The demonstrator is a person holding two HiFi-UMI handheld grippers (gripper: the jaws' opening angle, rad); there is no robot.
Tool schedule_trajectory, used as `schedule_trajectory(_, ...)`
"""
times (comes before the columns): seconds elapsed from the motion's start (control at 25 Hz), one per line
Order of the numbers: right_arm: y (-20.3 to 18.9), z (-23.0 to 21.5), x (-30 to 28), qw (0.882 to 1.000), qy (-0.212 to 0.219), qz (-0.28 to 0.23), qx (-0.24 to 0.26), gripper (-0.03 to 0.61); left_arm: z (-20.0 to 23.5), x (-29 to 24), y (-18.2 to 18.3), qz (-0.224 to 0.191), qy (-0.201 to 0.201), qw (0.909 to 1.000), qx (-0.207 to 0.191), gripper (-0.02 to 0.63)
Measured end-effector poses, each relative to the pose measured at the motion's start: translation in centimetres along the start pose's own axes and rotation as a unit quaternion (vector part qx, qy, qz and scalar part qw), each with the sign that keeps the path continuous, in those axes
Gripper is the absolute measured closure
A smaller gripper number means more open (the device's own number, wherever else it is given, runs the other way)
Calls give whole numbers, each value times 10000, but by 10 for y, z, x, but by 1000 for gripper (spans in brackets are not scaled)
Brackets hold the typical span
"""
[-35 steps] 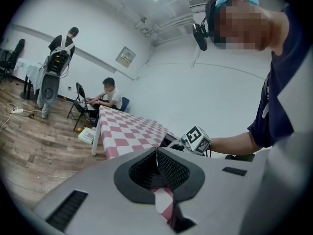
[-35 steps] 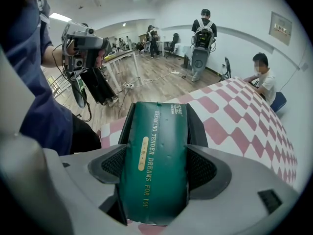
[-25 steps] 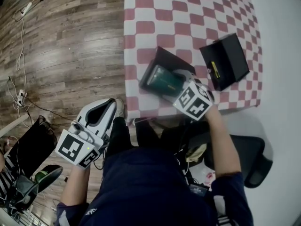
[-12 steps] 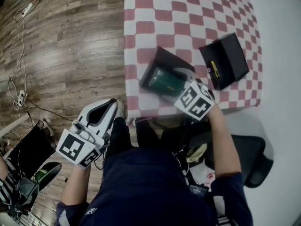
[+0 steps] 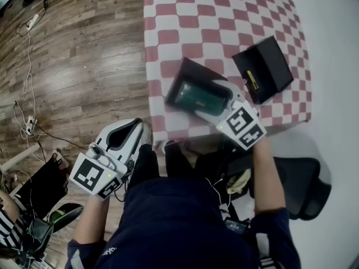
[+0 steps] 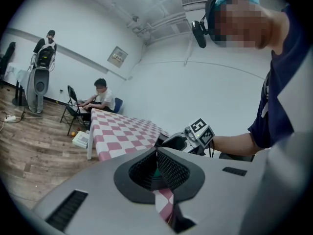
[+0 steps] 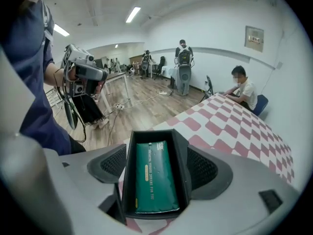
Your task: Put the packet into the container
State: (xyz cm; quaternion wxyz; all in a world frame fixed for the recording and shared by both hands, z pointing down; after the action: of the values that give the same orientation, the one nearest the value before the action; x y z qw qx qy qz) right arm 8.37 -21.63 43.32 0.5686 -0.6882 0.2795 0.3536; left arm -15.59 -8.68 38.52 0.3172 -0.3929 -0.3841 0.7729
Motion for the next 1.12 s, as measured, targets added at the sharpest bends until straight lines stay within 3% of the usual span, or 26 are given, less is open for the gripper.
schedule_trajectory(0.12,5,3,26,9976,-147,-625,-260,198,-6,-1,10,-11,-96,9998,-145,577)
schedule_trajectory(0.24,10,9,53,9901,-269,-1253,-568,309,-14,-3,19,-28,-207,9994,-288,577)
schedule_trajectory(0.64,19,38,112,9517,-1074,-2630,-1167,522,-39,1,41,-61,-623,9954,-729,577)
schedule_trajectory(0.84,26,59,135,9263,-1359,-3219,-1413,561,-51,5,50,-143,-822,9915,-997,577)
schedule_trajectory(1.12,30,95,152,9051,-1690,-3601,-1502,563,-63,11,56,-212,-1122,9859,-1223,577)
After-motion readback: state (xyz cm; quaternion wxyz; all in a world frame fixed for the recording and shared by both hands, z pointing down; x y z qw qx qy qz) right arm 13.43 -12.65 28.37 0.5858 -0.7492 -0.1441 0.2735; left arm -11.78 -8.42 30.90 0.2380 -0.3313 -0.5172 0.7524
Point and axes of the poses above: the fingertips, and each gripper's own axes: x backward along the fingers, z to its left, y out of its top, the point moved 8 cm from there along x, backward along the fingers, and after that the axes turned 7 degrees about y, right-handed, at the moved point
